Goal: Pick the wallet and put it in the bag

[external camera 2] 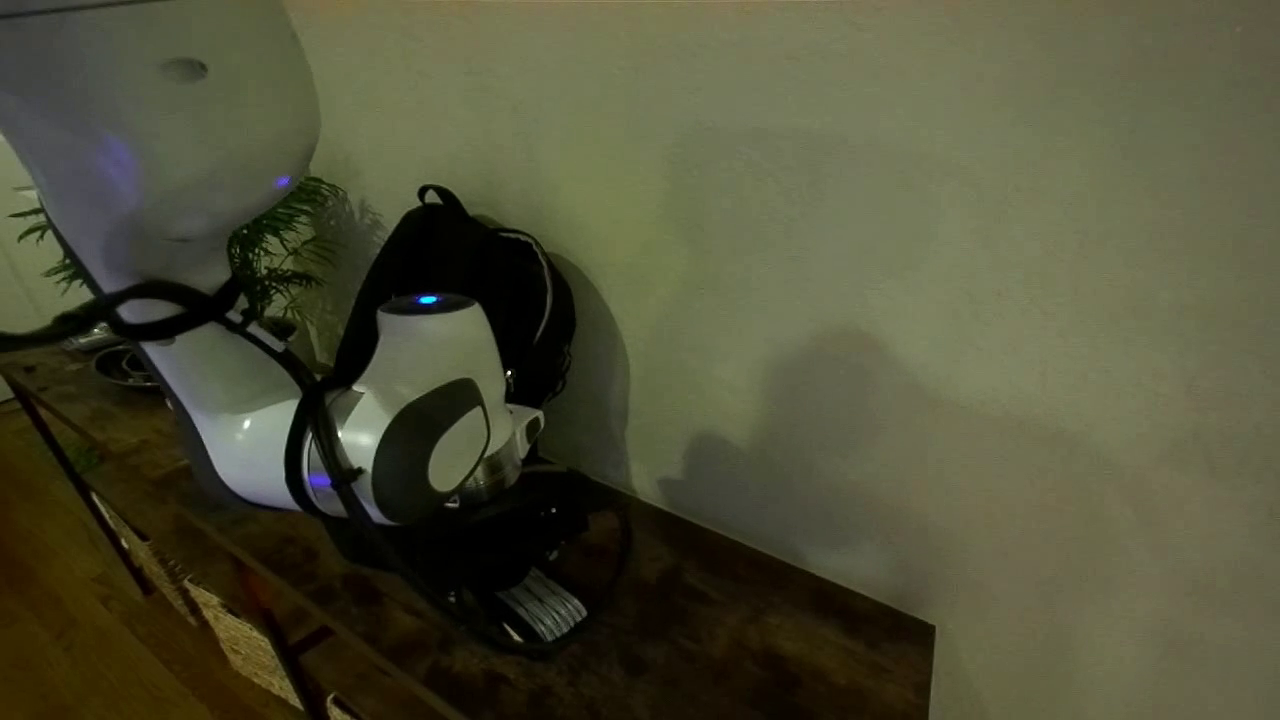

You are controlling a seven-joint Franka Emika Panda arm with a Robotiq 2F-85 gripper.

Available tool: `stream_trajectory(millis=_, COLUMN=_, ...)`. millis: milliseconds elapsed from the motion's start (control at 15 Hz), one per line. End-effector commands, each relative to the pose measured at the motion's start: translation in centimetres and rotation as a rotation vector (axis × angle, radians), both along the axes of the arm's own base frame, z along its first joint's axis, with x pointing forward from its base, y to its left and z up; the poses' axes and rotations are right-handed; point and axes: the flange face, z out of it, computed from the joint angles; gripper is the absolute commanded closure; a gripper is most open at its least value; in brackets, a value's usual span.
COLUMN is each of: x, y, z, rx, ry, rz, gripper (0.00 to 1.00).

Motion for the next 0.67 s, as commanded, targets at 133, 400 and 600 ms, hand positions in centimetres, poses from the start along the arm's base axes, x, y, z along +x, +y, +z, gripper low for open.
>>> stream_trajectory(millis=133, x=-0.3, y=-0.2, z=-1.3, rx=-0.047, ry=-0.015, rz=0.128, gripper=0.00)
stream_trajectory(millis=400, x=-0.2, y=-0.3, z=-2.2, rx=-0.090, ry=-0.015, rz=0.196, gripper=0.00)
stream_trajectory(millis=600, x=0.0, y=-0.1, z=-2.5, rx=-0.102, ry=-0.028, rz=0.216, gripper=0.25)
